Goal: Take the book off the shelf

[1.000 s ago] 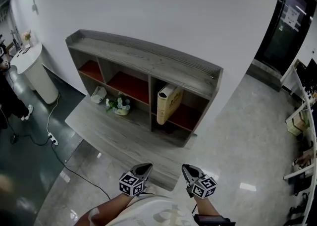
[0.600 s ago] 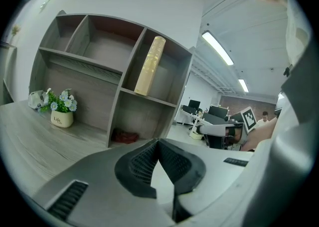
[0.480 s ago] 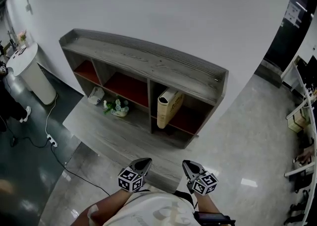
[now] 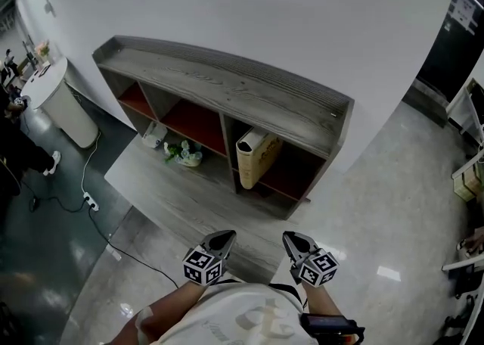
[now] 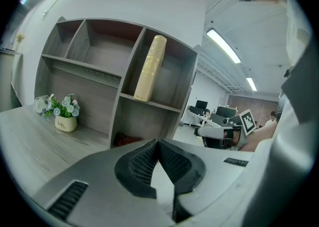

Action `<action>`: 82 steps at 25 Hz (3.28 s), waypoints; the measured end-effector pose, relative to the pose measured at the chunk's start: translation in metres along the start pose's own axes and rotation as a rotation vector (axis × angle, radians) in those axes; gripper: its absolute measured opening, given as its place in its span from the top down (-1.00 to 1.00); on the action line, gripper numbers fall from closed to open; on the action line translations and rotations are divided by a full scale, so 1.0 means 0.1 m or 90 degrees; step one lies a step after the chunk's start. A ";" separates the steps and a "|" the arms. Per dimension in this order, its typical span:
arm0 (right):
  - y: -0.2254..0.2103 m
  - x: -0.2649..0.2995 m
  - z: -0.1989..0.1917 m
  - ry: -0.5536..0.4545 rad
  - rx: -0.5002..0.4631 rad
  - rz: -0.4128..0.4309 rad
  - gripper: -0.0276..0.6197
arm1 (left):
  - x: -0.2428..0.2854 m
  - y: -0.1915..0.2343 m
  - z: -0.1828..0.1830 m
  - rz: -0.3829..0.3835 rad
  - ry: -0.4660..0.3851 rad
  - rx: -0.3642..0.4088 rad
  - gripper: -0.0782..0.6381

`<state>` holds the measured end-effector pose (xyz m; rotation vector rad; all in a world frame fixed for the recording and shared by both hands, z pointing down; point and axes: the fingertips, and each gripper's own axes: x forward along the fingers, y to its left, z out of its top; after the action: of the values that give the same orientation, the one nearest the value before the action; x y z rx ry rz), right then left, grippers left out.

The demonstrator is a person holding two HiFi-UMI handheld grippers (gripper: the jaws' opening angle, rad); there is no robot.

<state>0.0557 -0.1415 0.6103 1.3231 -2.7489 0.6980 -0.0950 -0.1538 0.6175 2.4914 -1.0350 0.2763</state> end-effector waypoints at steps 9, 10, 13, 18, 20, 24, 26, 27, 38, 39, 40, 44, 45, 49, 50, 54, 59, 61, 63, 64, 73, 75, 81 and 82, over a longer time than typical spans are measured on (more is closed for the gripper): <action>-0.17 0.19 0.18 0.008 -0.014 0.069 0.91 | 0.19 -0.01 0.42 0.043 -0.053 0.002 0.78; -0.18 0.21 0.19 0.009 -0.015 0.075 0.90 | 0.20 -0.01 0.46 0.049 -0.058 0.003 0.78; -0.20 0.28 0.23 0.012 -0.018 0.095 0.91 | 0.23 0.03 0.62 0.067 -0.079 0.002 0.78; -0.20 0.39 0.23 0.019 -0.017 0.124 0.91 | 0.22 0.01 0.94 0.097 -0.115 0.035 0.77; -0.18 0.44 0.22 0.022 -0.015 0.136 0.91 | 0.23 0.01 1.05 0.110 -0.120 0.057 0.64; -0.19 0.49 0.21 0.027 -0.015 0.150 0.90 | 0.29 0.07 1.25 0.125 -0.135 0.079 0.57; -0.21 0.49 0.20 0.030 -0.012 0.152 0.90 | 0.32 0.11 1.35 0.129 -0.141 0.081 0.43; -0.23 0.49 0.20 0.031 -0.011 0.152 0.91 | 0.33 0.13 1.40 0.129 -0.144 0.082 0.43; -0.30 0.44 0.22 0.034 -0.003 0.162 0.91 | 0.64 0.23 1.82 0.118 -0.151 0.093 0.08; -0.30 0.44 0.22 0.036 -0.005 0.166 0.91 | 0.68 0.23 1.84 0.116 -0.152 0.093 0.08; -0.29 0.44 0.21 0.038 -0.006 0.169 0.91 | 0.71 0.23 1.86 0.113 -0.151 0.093 0.08; -0.30 0.44 0.19 0.043 -0.007 0.170 0.90 | 0.85 0.23 1.91 0.105 -0.144 0.090 -0.04; -0.31 0.45 0.19 0.043 -0.007 0.169 0.91 | 0.88 0.23 1.93 0.104 -0.144 0.092 -0.04; -0.36 0.46 0.19 0.044 -0.006 0.165 0.91 | 0.98 0.25 2.00 0.098 -0.144 0.100 -0.04; -0.37 0.46 0.19 0.044 -0.005 0.164 0.91 | 1.00 0.26 2.02 0.096 -0.144 0.101 -0.04; -0.41 0.47 0.18 0.047 0.000 0.160 0.90 | 1.11 0.26 2.07 0.085 -0.141 0.105 -0.04; -0.44 0.49 0.16 0.049 0.005 0.155 0.90 | 1.25 0.24 2.10 0.065 -0.133 0.108 -0.04; -0.46 0.49 0.15 0.050 0.008 0.153 0.90 | 1.29 0.25 2.10 0.060 -0.132 0.107 -0.04; -0.47 0.50 0.14 0.050 0.010 0.151 0.91 | 1.32 0.25 2.10 0.058 -0.132 0.107 -0.04; -0.48 0.50 0.14 0.050 0.012 0.149 0.90 | 1.33 0.25 2.09 0.057 -0.131 0.107 -0.04; -0.52 0.50 0.13 0.049 0.019 0.141 0.91 | 1.41 0.26 2.10 0.060 -0.132 0.121 0.09; -0.53 0.49 0.12 0.048 0.019 0.140 0.90 | 1.40 0.25 2.10 0.063 -0.133 0.132 0.11; -0.53 0.50 0.11 0.049 0.018 0.141 0.90 | 1.33 0.28 2.09 0.072 -0.147 0.130 0.15; -0.53 0.49 0.11 0.049 0.018 0.142 0.90 | 1.32 0.28 2.09 0.073 -0.149 0.128 0.15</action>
<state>0.0653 -0.2110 0.6304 0.9802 -2.8606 0.7832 -0.0186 -0.3498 0.4846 2.6966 -1.3053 0.1286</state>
